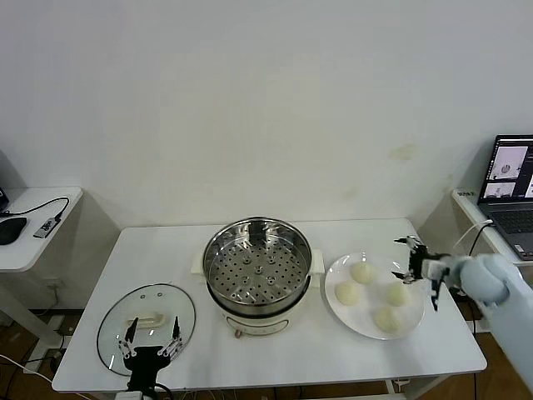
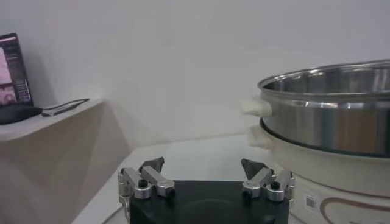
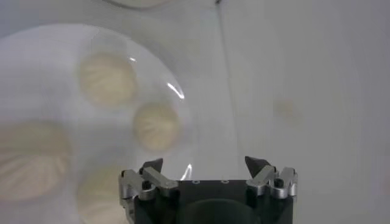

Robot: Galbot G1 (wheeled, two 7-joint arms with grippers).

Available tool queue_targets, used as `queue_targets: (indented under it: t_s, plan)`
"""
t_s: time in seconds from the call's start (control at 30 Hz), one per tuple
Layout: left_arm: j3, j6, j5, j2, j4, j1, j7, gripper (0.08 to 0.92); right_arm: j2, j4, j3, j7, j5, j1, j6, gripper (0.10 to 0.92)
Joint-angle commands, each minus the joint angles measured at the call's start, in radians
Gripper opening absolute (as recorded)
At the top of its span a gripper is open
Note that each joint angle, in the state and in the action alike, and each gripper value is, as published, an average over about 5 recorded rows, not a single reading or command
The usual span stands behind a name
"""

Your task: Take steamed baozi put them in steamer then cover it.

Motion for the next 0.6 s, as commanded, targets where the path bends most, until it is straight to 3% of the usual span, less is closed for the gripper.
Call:
queue_targets:
  t_s: [0.03, 0.6]
  plan:
    - [-0.009, 0.005, 0.004, 0.002, 0.002, -0.009, 0.000, 0.823, 0.031, -0.197, -0.424, -0.183, 0.044, 0.385, 0.002, 0.823]
    - [-0.036, 0.019, 0.000, 0.014, 0.013, -0.025, 0.007, 0.823, 0.202, -0.378, -0.572, -0.169, 0.033, 0.456, -0.035, 0.823]
